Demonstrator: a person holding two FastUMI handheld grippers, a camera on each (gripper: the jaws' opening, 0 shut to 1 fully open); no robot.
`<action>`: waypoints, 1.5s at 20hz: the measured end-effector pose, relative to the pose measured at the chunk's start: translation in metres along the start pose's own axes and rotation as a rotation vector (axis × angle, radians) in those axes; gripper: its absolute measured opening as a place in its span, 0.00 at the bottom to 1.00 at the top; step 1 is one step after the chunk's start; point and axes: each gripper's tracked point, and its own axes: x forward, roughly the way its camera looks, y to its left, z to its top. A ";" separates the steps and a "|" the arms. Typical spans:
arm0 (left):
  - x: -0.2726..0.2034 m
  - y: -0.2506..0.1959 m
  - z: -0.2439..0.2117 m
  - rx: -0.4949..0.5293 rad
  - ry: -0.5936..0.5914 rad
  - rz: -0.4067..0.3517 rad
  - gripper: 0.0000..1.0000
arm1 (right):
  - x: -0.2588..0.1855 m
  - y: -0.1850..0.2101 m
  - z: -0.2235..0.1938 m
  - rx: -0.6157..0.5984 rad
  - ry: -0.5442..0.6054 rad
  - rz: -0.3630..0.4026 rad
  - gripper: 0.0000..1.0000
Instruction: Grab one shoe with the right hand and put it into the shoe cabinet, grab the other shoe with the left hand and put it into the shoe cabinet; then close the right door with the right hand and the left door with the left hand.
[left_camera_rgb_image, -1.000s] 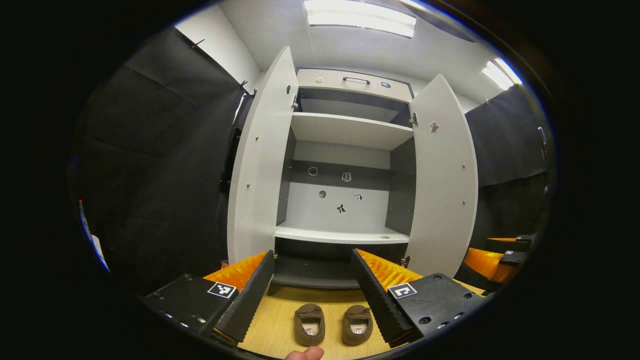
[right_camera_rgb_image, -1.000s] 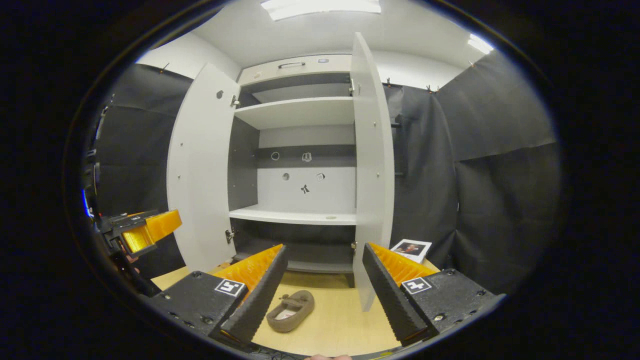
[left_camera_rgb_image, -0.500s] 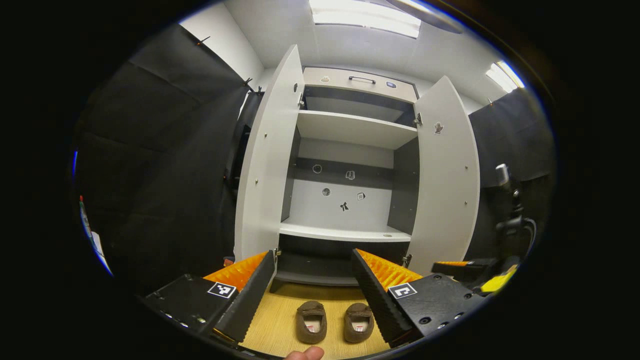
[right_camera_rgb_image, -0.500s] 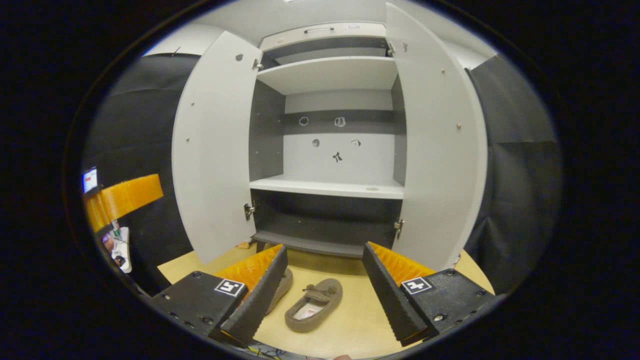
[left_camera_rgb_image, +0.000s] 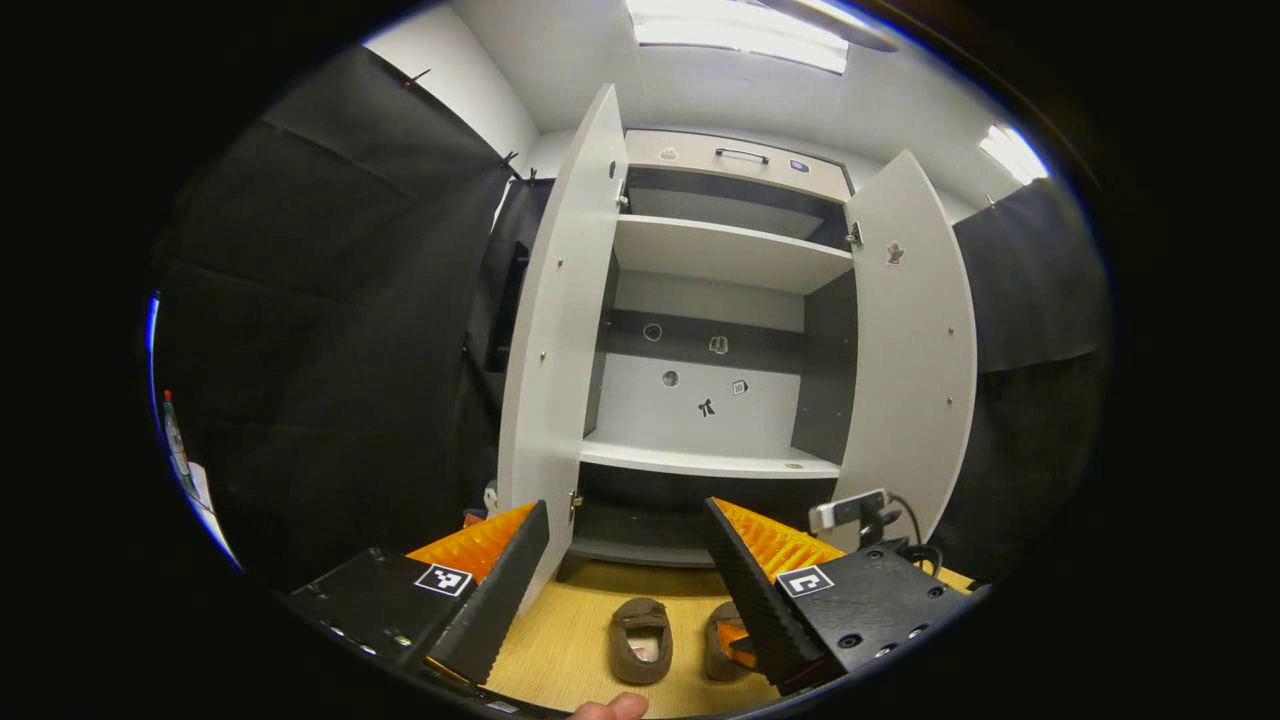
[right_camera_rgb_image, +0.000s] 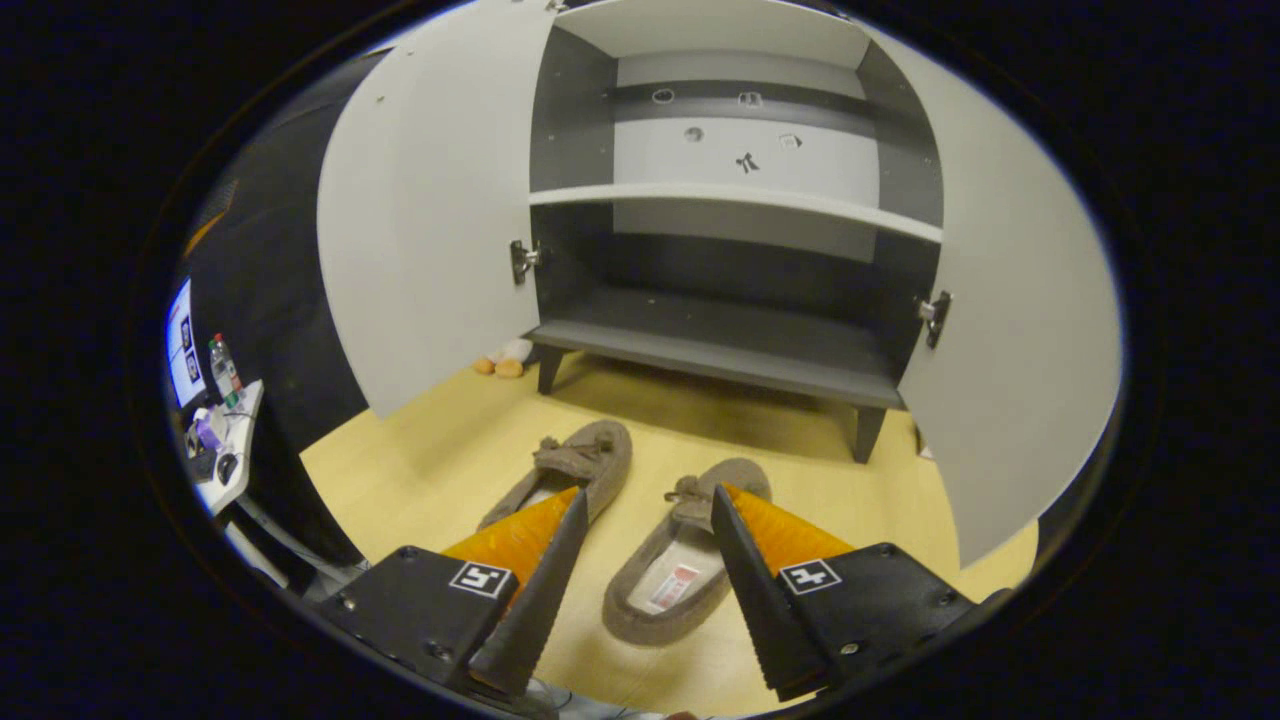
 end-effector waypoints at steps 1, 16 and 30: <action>0.001 0.003 -0.001 -0.001 0.001 0.005 0.94 | 0.010 -0.002 -0.012 -0.006 0.036 -0.009 0.79; 0.004 0.012 -0.008 0.016 0.033 0.013 0.95 | 0.087 -0.017 -0.057 0.038 0.150 -0.116 0.42; -0.001 -0.013 -0.018 0.000 0.035 -0.047 0.95 | 0.014 -0.045 0.001 -0.003 -0.129 -0.093 0.04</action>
